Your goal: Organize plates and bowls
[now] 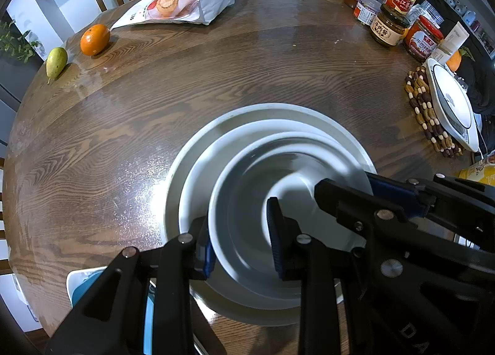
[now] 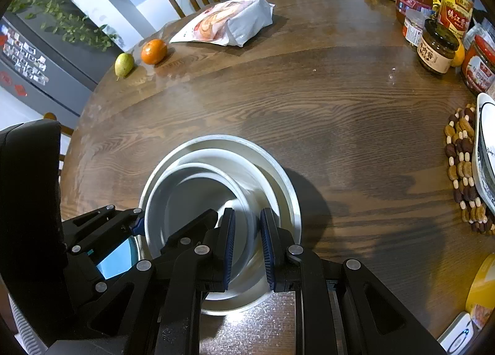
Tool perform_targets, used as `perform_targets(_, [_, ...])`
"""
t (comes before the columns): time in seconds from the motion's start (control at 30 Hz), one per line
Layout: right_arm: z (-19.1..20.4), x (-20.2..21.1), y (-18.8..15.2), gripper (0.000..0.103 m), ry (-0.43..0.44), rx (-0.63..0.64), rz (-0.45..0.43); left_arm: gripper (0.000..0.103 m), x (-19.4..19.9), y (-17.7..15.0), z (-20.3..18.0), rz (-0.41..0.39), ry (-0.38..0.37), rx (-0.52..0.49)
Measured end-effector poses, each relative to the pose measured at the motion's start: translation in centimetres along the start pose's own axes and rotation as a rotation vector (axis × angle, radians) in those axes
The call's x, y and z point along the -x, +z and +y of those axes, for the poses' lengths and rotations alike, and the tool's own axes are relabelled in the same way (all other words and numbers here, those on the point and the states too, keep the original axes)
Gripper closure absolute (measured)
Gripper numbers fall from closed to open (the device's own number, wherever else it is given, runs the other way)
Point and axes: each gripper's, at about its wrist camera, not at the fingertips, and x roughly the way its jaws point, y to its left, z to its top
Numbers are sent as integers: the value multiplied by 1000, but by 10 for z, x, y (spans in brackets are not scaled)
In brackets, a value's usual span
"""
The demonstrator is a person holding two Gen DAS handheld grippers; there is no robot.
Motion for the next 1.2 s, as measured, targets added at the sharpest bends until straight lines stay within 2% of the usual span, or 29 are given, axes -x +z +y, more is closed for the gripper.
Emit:
perform_targets(0.93, [2, 9, 3, 83, 4, 16, -12, 75, 12, -4, 1, -27, 30, 2])
perform_targets(1.2, [1, 19, 2, 83, 10, 12, -32, 72, 22, -5, 3, -47, 12, 11])
